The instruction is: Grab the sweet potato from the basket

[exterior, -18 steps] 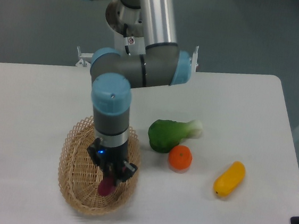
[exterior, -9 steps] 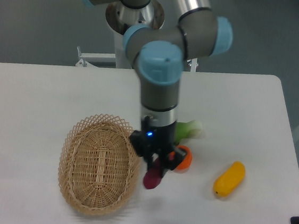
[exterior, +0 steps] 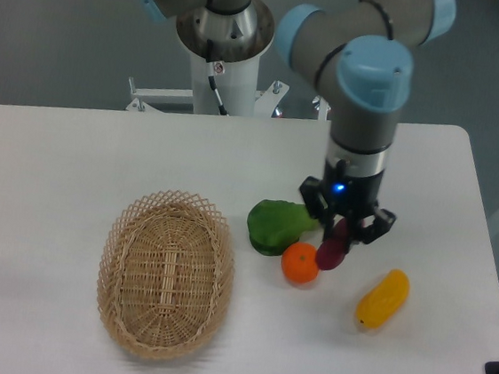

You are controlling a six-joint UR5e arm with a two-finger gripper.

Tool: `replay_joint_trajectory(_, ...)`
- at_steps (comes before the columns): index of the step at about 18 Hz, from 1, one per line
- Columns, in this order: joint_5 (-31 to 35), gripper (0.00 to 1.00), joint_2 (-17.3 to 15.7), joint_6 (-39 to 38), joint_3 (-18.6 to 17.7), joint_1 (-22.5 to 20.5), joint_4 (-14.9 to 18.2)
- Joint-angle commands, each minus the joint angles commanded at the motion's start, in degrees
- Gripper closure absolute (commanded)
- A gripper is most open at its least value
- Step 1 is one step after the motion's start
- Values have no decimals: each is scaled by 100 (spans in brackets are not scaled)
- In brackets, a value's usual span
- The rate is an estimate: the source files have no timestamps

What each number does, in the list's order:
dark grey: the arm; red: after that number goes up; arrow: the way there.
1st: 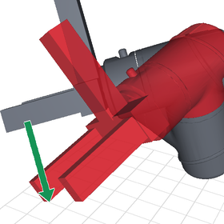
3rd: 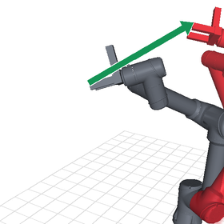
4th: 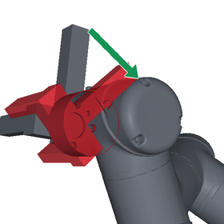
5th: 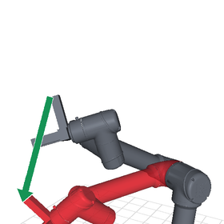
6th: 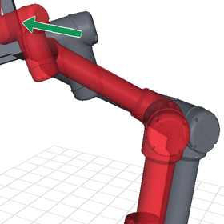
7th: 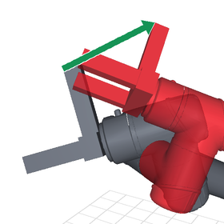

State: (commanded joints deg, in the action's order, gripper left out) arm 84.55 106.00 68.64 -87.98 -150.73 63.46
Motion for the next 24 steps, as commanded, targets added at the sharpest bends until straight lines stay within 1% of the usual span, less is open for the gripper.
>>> replay_joint_trajectory(4, -9, 74, -26, 194, 35, -132, -9)
replay_joint_trajectory(24, -26, 74, 0, 185, 70, -124, -70)
